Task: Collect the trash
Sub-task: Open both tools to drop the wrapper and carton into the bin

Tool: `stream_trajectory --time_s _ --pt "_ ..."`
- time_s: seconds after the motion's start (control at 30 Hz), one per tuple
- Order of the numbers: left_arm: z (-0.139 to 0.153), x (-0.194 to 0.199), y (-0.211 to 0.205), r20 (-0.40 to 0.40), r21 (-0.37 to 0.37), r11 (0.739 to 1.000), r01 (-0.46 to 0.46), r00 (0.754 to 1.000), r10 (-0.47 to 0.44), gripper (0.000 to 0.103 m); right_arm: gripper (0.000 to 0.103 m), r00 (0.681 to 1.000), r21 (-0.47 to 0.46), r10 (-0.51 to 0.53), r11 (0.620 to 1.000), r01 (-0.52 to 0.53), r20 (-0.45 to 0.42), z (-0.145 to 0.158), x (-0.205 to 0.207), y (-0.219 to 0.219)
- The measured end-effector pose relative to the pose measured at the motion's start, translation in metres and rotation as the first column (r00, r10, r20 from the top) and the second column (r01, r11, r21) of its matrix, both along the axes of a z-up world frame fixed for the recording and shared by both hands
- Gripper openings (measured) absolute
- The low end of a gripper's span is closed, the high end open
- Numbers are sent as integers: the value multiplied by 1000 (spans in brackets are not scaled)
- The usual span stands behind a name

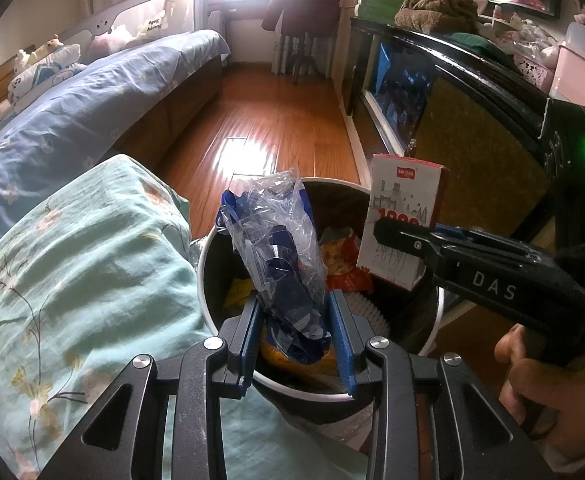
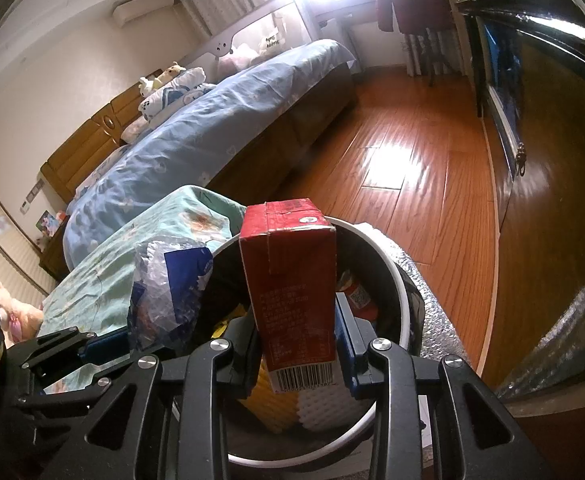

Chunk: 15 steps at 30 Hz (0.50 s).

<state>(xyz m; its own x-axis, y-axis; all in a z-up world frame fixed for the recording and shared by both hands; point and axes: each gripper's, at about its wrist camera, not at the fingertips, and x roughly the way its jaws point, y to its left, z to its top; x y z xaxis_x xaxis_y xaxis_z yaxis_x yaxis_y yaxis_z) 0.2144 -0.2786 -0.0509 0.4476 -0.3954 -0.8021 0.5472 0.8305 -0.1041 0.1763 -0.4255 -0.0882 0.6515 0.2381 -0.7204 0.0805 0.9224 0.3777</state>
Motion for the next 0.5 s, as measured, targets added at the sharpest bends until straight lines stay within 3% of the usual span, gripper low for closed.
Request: stream_trajectory --time_s 0.5 --pt "3 -1 1 1 -10 1000 7 1000 -7 33 33 1000 1 -2 1000 2 -3 0 2 -1"
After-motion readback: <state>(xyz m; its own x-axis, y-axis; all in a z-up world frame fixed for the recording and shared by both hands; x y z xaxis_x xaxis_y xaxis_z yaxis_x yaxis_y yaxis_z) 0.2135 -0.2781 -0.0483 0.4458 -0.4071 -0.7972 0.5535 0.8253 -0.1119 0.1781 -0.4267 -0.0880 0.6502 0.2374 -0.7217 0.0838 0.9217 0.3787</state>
